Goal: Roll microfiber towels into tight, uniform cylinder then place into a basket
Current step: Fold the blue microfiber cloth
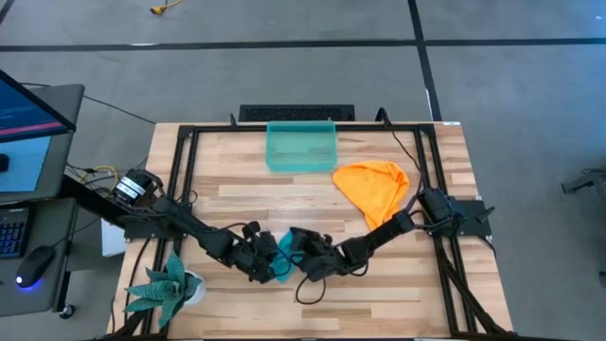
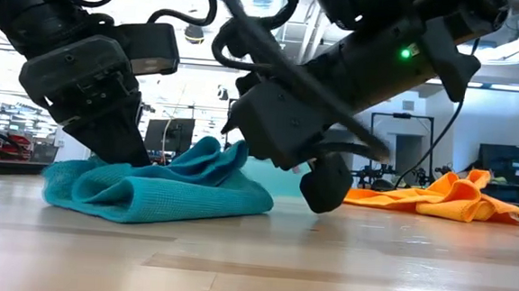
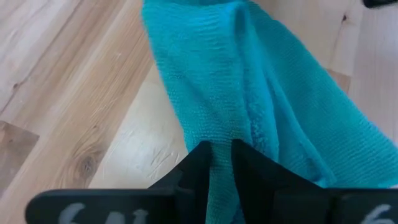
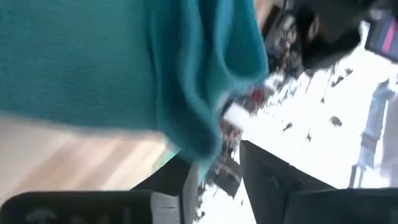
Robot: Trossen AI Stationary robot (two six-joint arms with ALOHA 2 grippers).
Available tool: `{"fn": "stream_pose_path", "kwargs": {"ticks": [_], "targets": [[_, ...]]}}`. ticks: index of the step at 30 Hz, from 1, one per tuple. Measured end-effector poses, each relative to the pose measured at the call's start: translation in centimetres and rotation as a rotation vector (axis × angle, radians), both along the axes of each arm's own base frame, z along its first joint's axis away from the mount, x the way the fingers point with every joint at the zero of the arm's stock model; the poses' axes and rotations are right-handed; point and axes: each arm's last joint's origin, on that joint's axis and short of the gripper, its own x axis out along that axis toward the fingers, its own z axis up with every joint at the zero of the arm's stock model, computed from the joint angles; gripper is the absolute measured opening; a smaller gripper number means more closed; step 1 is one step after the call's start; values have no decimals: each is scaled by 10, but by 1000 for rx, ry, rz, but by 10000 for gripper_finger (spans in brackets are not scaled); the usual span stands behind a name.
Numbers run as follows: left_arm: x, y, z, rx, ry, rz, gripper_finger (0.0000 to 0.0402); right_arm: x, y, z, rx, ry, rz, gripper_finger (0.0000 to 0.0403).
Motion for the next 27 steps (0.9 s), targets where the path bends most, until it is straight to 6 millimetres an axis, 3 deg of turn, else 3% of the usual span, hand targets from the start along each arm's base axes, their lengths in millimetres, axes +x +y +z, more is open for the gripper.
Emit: {"fn": "stream_pose_path", "kwargs": {"ticks": [10,16,20,23,27], "targets": [[0,0,0,0,0,0,59,-2,2,1,53,-83,-66,131],[0,0,0,0,0,1,59,-10,-1,34,118,-221,-186,128],[0,0,0,0,0,1,59,-33,-15,72,304,-330,-311,128],[0,0,0,-1,0,2,59,-55,-29,97,549,-370,-425,127],[0,0,0,-2,0,4,59,-69,-39,109,929,-308,-508,128]]}}
